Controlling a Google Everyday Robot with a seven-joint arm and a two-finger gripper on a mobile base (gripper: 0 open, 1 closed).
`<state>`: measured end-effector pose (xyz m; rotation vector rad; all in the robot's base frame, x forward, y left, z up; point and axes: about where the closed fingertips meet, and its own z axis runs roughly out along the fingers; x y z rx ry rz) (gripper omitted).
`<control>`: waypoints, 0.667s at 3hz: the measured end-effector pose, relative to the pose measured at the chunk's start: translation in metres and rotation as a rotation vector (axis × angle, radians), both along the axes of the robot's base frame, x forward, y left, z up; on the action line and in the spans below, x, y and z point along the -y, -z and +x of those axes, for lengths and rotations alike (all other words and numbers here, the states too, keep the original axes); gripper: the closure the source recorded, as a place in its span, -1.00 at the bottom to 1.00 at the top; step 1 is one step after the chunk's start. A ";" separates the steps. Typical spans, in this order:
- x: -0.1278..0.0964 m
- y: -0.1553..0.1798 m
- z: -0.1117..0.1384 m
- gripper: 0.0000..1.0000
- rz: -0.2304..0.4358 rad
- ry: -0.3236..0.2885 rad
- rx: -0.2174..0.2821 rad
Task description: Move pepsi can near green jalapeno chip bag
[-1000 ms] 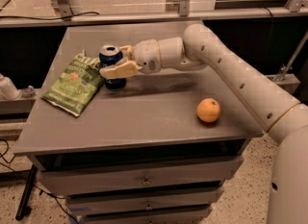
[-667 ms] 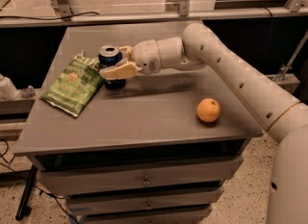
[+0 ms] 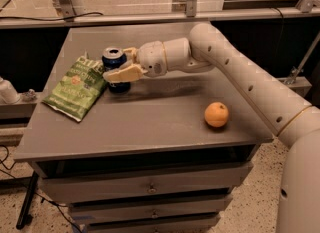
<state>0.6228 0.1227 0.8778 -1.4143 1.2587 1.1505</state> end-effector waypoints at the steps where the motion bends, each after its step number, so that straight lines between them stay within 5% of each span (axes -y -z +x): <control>1: 0.000 0.000 0.000 -0.76 0.000 0.000 0.000; 2: 0.005 -0.001 -0.008 -1.00 0.004 0.010 0.006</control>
Offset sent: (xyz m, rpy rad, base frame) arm -0.0157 -0.0189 0.0012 0.0098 -0.0155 -0.0357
